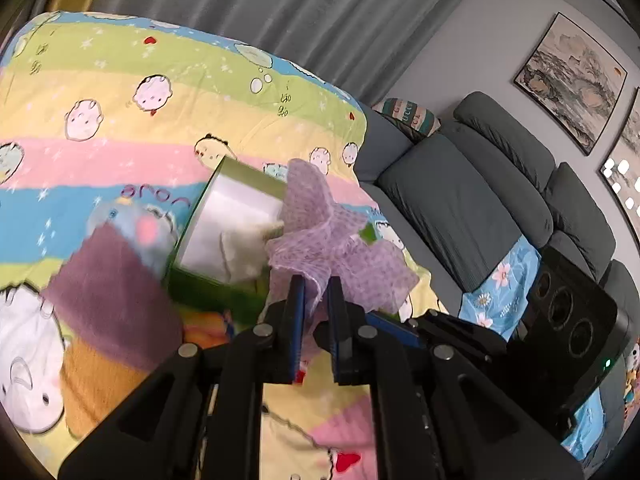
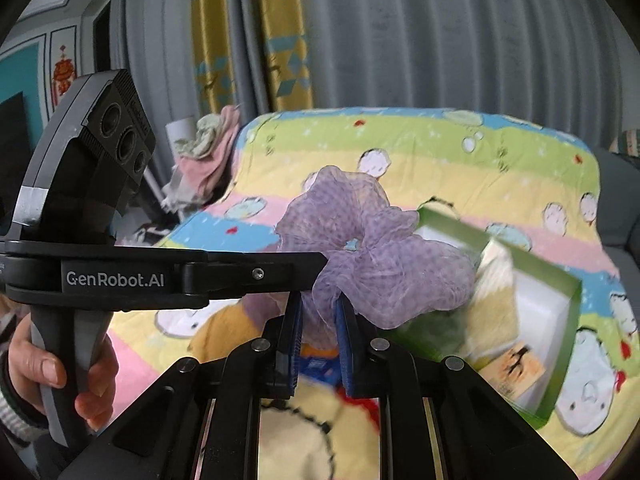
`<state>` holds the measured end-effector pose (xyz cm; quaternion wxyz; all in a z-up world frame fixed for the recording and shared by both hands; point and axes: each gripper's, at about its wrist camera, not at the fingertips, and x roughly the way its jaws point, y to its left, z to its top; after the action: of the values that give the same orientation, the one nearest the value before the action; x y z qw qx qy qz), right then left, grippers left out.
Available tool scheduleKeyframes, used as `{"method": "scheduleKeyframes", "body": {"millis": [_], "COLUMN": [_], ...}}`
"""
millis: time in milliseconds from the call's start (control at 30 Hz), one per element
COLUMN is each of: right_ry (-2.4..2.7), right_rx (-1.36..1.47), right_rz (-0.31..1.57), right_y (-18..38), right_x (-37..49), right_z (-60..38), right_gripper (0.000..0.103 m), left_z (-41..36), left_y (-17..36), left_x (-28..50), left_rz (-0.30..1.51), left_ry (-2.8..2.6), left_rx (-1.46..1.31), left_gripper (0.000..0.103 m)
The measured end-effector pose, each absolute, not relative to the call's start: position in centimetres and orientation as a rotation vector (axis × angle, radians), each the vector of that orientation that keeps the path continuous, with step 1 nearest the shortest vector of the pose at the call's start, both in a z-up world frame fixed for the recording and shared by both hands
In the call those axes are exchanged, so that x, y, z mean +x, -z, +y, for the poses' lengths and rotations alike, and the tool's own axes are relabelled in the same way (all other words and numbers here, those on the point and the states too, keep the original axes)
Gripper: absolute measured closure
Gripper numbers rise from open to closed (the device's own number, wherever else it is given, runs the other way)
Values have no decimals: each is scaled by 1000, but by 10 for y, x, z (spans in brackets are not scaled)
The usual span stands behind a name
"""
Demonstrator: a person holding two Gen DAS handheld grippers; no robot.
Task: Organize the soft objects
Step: 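Carry the scrunchie over the green box and open the right gripper, then reach the right gripper to the red-and-white knitted item and grasp it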
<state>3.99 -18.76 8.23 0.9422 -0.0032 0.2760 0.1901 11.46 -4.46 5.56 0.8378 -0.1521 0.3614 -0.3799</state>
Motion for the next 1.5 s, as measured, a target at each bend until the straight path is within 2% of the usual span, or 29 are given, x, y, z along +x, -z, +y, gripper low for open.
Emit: {"method": "scheduleKeyframes", "body": {"millis": [333, 433, 467, 533, 567, 600, 633, 700, 833, 933, 967, 1033, 1100, 1167, 1500], "right_ry": [-321, -305, -290, -280, -268, -253, -246, -260, -259, -257, -254, -253, -250, -247, -226], "right_rx": [40, 63, 76, 98, 102, 101, 104, 127, 150, 149, 148, 150, 152, 151, 138], "right_rz": [613, 677, 705, 750, 773, 784, 790, 790, 784, 760, 746, 718, 691, 663, 662], "right_y": [-76, -62, -56, -46, -40, -36, -33, -29, -30, -38, -42, -50, -56, -62, -56], "right_x": [109, 130, 138, 147, 151, 152, 152, 149, 141, 127, 121, 106, 90, 73, 13], "right_z": [-219, -227, -229, -233, -234, -236, -237, -242, -248, -250, -251, -253, -255, -258, -263], "right_gripper": [85, 85, 85, 81, 73, 62, 56, 44, 44, 44, 44, 40, 31, 28, 27], "left_z": [-86, -96, -98, -102, -103, -103, -101, -97, -95, -94, -92, -89, -83, -81, -64], "left_y": [-53, -39, -34, -21, -15, -10, -5, 1, -1, -13, -18, -24, -30, -32, -31], "left_x": [178, 194, 198, 205, 209, 210, 213, 215, 212, 200, 193, 183, 170, 163, 97], "left_rz": [816, 854, 868, 897, 912, 922, 938, 957, 976, 946, 925, 900, 878, 872, 804], "left_ry": [776, 720, 705, 665, 639, 622, 607, 606, 592, 583, 582, 582, 583, 580, 496], "left_rx": [-312, -279, -263, -219, -201, -197, -201, -227, -201, -168, -158, -145, -141, -141, -72], "left_gripper": [96, 90, 84, 63, 40, 23, 20, 20, 17, 8, 0, 1, 1, 1, 1]}}
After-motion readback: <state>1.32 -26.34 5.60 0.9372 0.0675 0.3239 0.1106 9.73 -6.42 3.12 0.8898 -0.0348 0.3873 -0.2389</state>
